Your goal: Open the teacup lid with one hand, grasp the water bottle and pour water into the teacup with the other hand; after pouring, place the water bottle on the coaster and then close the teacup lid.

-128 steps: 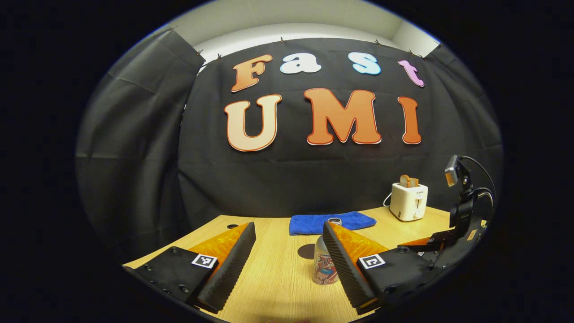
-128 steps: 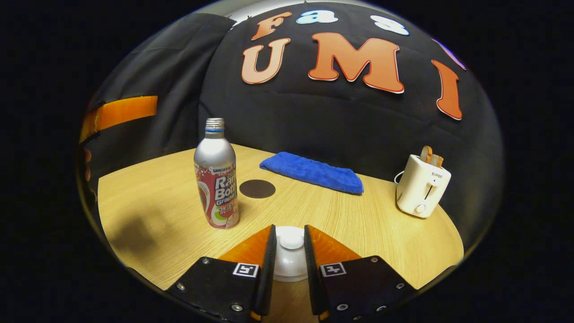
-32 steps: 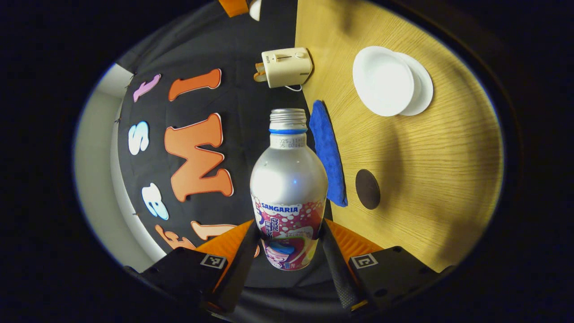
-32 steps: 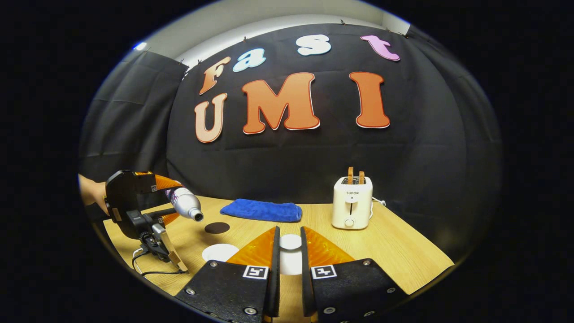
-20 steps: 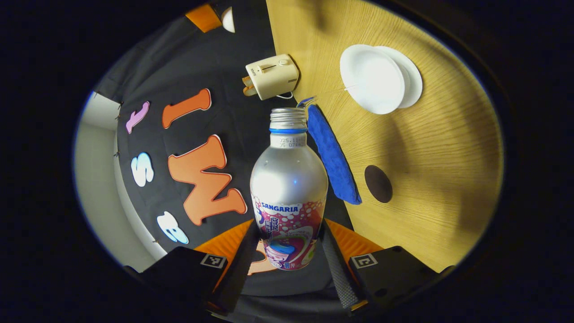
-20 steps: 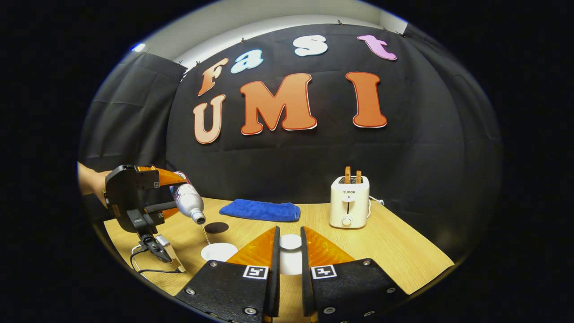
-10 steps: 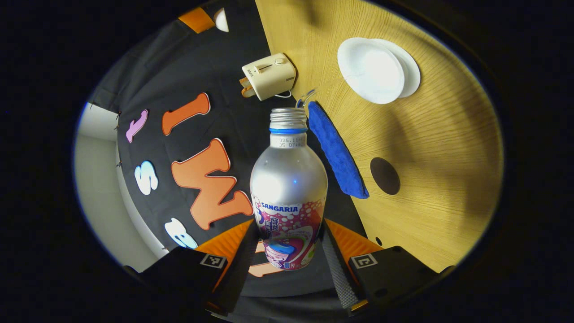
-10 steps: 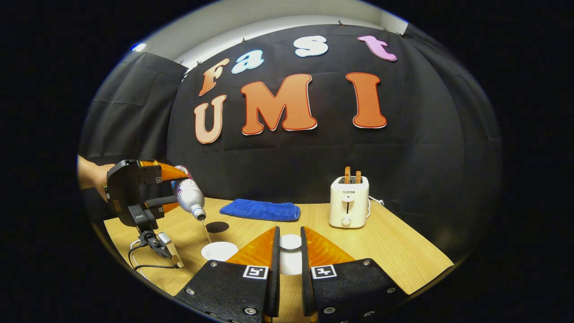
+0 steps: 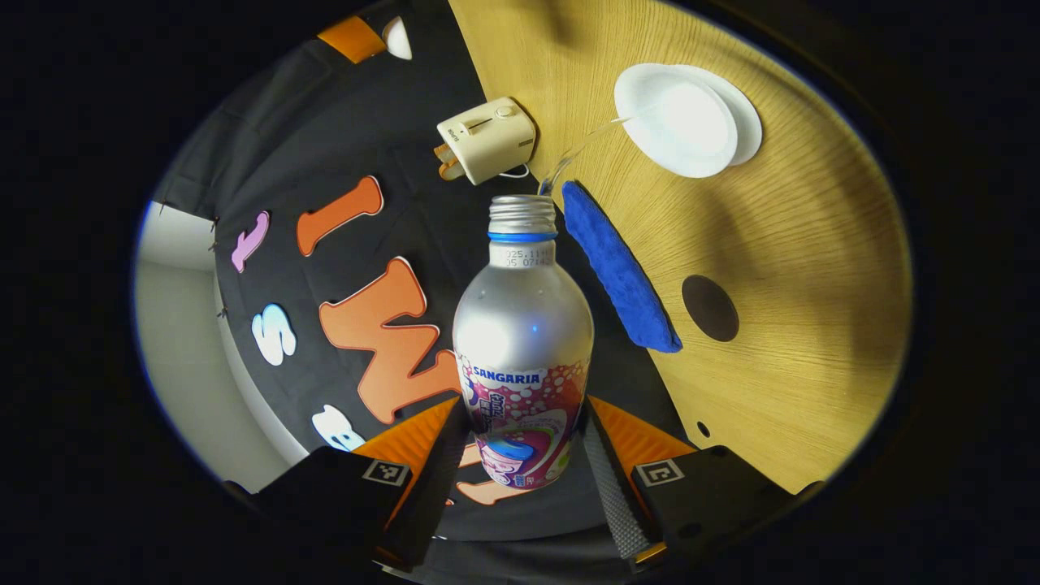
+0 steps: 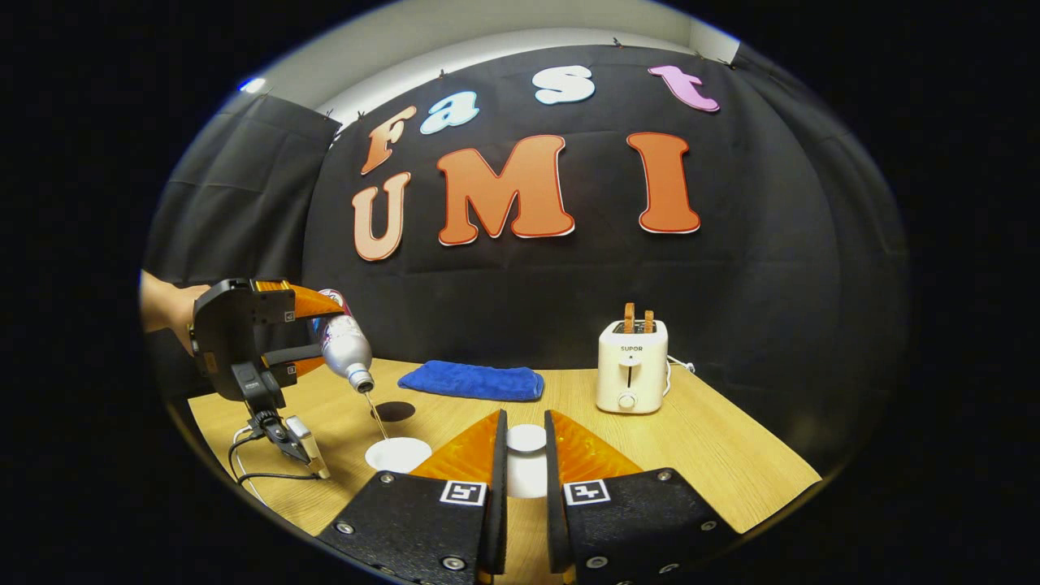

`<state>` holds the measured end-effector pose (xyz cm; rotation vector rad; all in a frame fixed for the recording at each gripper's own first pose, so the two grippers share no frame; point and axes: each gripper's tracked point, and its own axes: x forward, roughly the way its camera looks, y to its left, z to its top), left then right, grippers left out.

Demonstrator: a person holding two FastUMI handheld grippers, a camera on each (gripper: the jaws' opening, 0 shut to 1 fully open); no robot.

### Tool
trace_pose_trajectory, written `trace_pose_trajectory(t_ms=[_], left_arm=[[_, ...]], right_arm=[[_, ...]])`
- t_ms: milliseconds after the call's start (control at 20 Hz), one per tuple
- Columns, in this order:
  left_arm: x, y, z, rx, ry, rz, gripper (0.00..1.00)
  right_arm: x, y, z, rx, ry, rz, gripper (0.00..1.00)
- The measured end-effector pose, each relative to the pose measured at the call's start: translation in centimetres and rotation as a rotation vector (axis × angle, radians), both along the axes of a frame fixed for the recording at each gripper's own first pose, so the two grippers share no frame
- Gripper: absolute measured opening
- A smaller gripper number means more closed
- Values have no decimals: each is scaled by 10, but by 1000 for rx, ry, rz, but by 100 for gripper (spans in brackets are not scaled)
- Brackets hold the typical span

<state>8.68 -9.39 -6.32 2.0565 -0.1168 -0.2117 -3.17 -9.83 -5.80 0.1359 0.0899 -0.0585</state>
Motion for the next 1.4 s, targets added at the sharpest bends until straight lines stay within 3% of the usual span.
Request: trace_pose_trajectory(t_ms=[1400], left_arm=[[2, -24, 7, 169, -46, -70, 86]], right_arm=[[-3, -2, -4, 8, 9, -13, 20]])
